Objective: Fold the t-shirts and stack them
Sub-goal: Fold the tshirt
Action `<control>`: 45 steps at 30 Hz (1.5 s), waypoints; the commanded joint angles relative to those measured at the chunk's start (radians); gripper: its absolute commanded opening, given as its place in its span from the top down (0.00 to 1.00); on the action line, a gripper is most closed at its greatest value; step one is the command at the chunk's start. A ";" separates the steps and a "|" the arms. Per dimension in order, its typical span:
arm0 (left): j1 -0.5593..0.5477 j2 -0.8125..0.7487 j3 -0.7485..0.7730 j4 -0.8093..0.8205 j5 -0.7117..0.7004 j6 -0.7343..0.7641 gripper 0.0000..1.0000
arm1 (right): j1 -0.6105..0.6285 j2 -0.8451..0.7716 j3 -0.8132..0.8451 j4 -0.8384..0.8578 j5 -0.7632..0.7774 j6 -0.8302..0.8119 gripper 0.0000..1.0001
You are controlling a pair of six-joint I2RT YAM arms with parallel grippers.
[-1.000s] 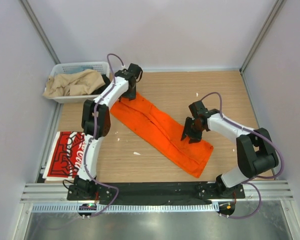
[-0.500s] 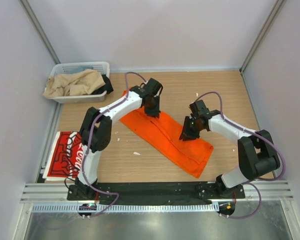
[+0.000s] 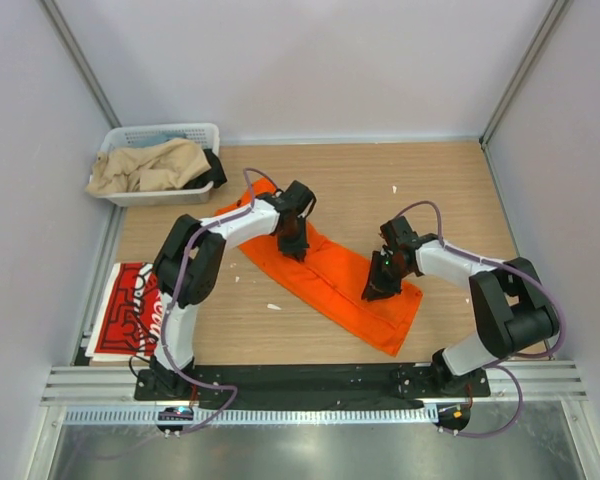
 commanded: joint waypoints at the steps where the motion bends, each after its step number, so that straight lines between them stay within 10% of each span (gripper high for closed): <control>1: -0.007 -0.105 -0.082 -0.004 -0.044 -0.010 0.84 | -0.002 -0.048 -0.051 0.005 0.021 0.024 0.75; 14: -0.007 -0.225 -0.133 -0.014 -0.197 -0.042 0.69 | -0.009 -0.174 -0.022 -0.112 0.060 0.031 0.69; 19: -0.007 -0.221 -0.121 -0.031 -0.303 -0.104 0.44 | -0.009 -0.159 0.082 -0.164 0.063 -0.025 0.52; 33: 0.033 0.197 0.264 -0.136 -0.282 0.030 0.41 | -0.008 0.091 0.170 -0.173 0.204 -0.089 0.43; 45: 0.053 0.471 0.743 -0.073 -0.192 0.396 0.40 | 0.087 0.005 -0.137 0.161 -0.074 0.383 0.43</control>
